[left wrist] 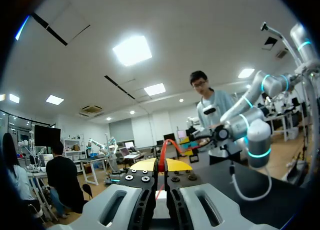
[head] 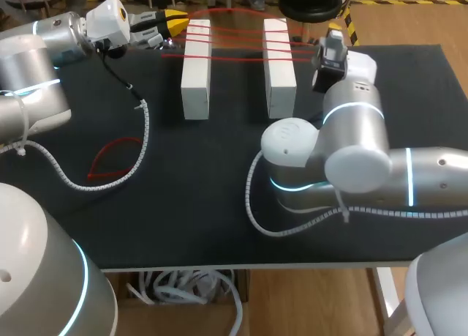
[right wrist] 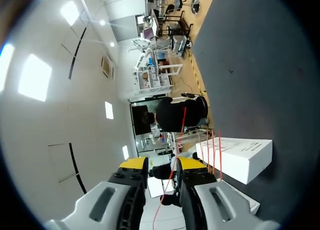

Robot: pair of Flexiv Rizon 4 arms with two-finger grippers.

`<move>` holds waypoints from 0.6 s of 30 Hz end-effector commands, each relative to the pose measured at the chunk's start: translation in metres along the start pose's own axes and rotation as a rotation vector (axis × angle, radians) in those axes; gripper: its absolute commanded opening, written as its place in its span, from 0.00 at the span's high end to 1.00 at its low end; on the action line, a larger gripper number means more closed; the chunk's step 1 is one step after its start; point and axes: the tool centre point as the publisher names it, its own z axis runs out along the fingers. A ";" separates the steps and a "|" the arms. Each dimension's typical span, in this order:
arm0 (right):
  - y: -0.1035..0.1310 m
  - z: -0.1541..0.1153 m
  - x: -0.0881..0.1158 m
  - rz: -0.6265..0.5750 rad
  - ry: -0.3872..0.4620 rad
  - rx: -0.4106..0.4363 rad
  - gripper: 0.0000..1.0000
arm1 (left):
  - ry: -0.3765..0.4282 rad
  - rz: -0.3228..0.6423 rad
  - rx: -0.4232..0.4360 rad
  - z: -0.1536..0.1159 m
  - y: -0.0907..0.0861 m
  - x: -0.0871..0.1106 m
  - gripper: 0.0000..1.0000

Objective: Grab the tape and strap the tape.

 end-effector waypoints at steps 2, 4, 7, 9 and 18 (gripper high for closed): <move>-0.005 0.003 -0.001 -0.002 0.001 -0.015 1.00 | 0.001 0.003 0.004 0.000 0.002 0.000 1.00; -0.006 0.004 -0.001 -0.002 0.002 -0.019 1.00 | 0.001 0.003 0.004 0.000 0.002 0.000 1.00; -0.006 0.006 0.000 -0.011 0.000 -0.030 1.00 | 0.001 0.003 0.004 0.000 0.002 0.000 1.00; -0.007 0.006 0.000 -0.039 0.011 -0.040 1.00 | 0.001 0.003 0.004 0.000 0.002 0.000 1.00; -0.010 0.000 -0.003 -0.345 0.162 -0.061 1.00 | 0.001 0.003 0.004 0.000 0.002 0.000 1.00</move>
